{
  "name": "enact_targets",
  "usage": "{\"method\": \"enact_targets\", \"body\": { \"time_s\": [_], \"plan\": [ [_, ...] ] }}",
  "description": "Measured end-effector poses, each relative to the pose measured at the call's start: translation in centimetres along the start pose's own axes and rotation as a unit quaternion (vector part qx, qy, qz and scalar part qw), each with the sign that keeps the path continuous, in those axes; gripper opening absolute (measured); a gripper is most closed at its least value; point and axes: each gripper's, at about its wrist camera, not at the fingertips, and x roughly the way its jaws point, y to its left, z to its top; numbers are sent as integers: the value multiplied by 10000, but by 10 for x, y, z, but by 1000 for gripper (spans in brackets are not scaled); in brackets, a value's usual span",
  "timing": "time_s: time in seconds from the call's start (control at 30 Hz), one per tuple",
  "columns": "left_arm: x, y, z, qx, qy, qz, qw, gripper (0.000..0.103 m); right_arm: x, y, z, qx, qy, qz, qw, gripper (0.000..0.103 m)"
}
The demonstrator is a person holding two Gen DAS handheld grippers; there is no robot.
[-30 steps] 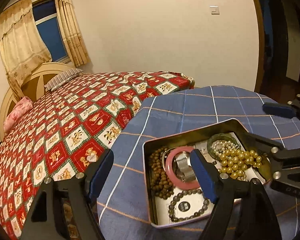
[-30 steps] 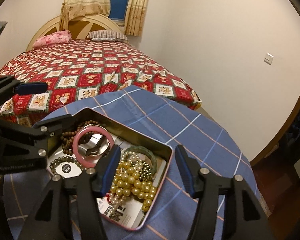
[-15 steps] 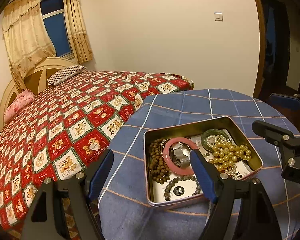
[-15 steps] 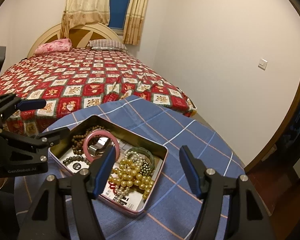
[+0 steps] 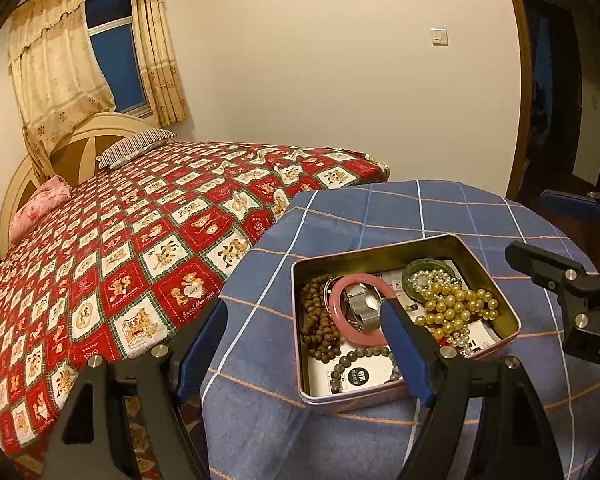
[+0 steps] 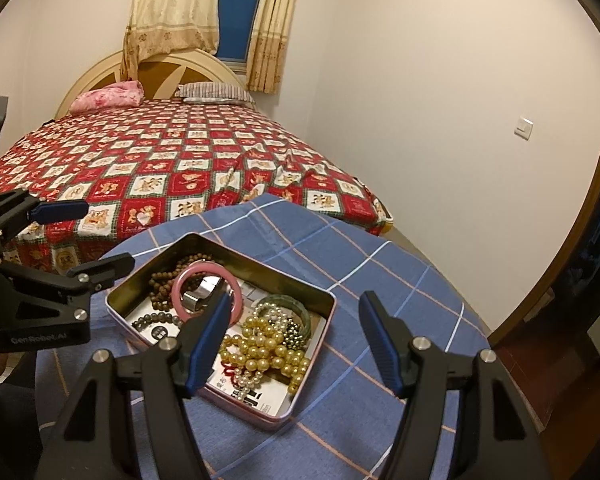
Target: Organize jewelry
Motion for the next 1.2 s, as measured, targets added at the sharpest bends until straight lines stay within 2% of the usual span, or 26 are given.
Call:
{"method": "enact_targets", "body": {
  "time_s": [0.43, 0.57, 1.2],
  "plan": [
    [-2, -4, 3, 41, -24, -1, 10000, 79, 0, -5, 0, 23, 22, -1, 10000, 71],
    [-3, -4, 3, 43, -28, -2, 10000, 79, 0, -5, -1, 10, 13, -10, 10000, 75],
    [-5, -9, 2, 162, -10, 75, 9998, 79, -4, -7, 1, 1, -54, -33, 10000, 75]
  ]
}}
